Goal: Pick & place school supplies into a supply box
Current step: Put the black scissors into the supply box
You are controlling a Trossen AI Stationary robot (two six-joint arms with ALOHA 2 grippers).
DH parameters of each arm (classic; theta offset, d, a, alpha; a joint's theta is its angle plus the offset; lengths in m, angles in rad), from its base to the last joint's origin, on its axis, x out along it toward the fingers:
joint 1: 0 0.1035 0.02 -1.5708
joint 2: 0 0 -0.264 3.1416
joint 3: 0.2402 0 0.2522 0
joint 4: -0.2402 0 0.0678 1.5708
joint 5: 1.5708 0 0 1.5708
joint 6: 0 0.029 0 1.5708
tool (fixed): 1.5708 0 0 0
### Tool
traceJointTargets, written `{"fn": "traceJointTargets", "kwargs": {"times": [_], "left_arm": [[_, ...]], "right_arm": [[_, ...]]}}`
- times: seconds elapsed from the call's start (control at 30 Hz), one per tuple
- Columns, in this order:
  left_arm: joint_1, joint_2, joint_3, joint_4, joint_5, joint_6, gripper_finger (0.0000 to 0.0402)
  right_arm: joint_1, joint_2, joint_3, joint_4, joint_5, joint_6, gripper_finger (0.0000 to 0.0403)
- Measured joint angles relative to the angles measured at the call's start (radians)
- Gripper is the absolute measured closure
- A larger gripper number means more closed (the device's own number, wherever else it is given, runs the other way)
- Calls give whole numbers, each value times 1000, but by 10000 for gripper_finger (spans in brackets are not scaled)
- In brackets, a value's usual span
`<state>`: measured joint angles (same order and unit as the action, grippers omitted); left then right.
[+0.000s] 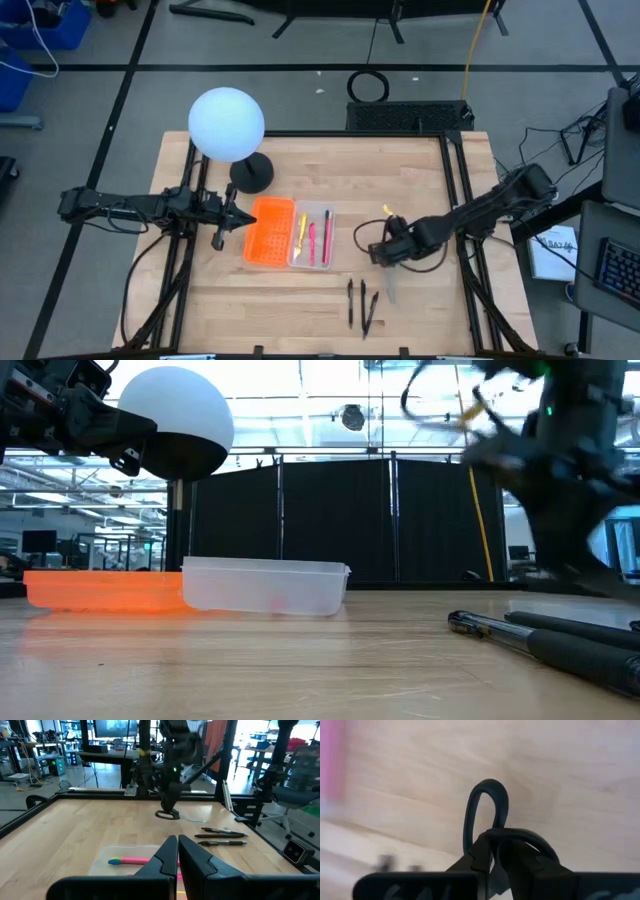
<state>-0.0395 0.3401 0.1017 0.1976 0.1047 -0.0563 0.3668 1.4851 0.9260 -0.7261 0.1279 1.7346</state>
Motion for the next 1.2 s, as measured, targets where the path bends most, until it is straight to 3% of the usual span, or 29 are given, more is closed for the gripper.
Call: {"fn": "traceJointTargets", "kwargs": {"times": [0.3,0.5,0.67,0.93,1.2], "left_arm": [[0,0,0,0,0,-1,380],[0,0,0,1,-1,-1,380],[0,0,0,14,-1,-1,380],[0,0,0,14,-2,27,380],[1,0,0,13,-64,62,380]], "right_arm": [[-12,-150,2,162,276,-17,375],[-101,-135,4,493,292,-226,375],[-212,-69,5,719,215,-369,375],[-378,93,23,825,-27,-371,375],[-469,306,259,820,-155,-480,375]]}}
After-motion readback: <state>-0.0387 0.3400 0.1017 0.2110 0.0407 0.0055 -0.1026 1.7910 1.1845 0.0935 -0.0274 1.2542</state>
